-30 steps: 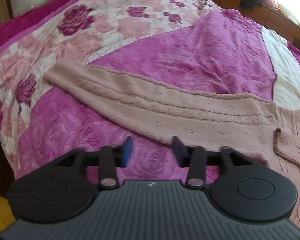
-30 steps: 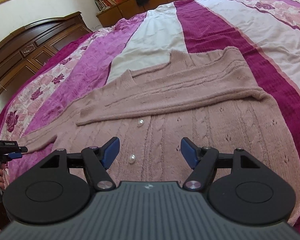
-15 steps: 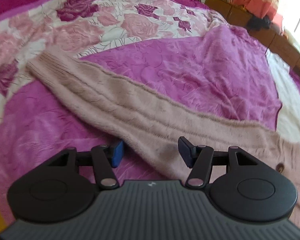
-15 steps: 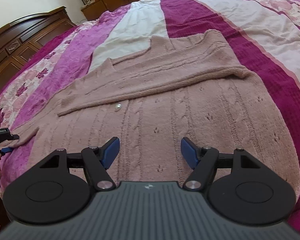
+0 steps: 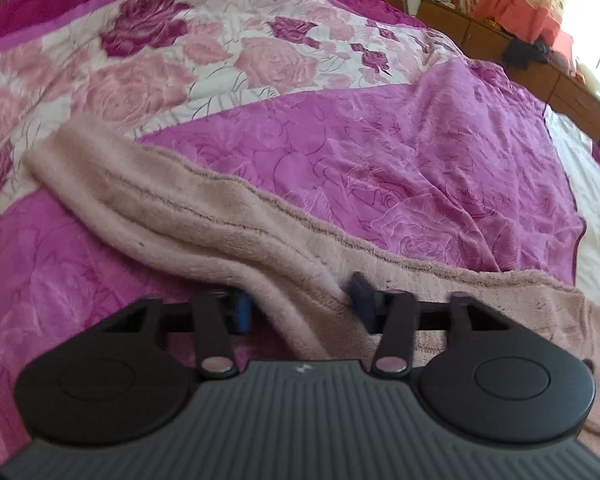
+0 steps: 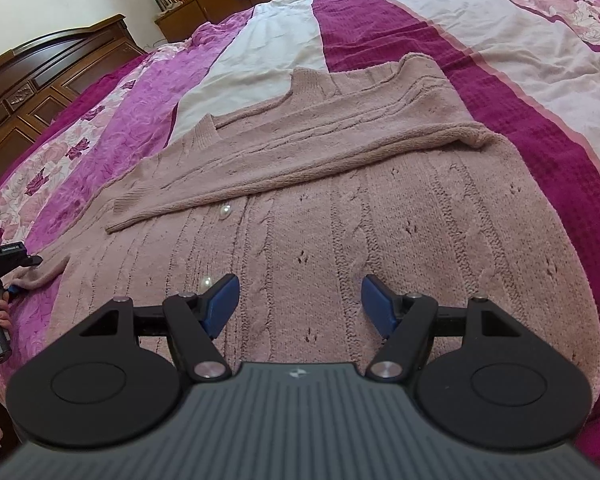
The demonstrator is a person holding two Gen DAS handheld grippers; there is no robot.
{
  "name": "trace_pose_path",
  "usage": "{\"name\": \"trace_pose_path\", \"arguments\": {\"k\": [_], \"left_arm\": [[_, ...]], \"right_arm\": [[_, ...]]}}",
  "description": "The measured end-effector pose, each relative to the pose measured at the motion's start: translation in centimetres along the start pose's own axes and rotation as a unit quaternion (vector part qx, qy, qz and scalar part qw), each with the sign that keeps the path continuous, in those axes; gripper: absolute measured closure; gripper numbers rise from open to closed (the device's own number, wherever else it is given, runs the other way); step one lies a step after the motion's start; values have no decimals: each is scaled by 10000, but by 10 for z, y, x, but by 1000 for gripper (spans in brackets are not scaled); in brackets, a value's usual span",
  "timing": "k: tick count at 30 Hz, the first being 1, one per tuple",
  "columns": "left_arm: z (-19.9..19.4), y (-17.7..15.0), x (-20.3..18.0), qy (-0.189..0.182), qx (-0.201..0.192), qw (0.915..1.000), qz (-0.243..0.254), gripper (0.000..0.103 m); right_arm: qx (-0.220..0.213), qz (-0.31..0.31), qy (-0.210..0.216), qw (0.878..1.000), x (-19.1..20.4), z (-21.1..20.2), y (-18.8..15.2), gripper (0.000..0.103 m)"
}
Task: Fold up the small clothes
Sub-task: 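Grasp the cuff of the other sleeve with the left gripper, then lift the held sleeve and carry it across the cardigan front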
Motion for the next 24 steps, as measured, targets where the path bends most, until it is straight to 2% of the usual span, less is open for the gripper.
{"name": "trace_pose_path", "arguments": {"k": [2,3,12,20,24], "left_arm": [[-1,3,-1,-140,19,9999,40,84],[-2,4,-2,-200,26,9998,23,86],[-42,24,-23,-638,-475,9963,317,88],[-90,38,-69,-1293,-975,9847,638,88],[-106,42,-92,-1619,-1073,9783,722,88]], "right_arm": [[2,15,7,10000,0,1,0,29],[2,11,11,10000,0,1,0,29],[-45,36,85,9999,-2,1,1,29],[-89,33,151,9998,0,-2,3,29],[-108,43,178,9998,0,-3,4,29]]}}
Point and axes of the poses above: each gripper's, at about its wrist camera, not at the fingertips, and z roughly the way its jaws point, x to its left, y to its top, the point moved 1 cm from there along z, roughly the way its jaws point, and after that the axes turned 1 degree about -z, right-handed, at the moved point
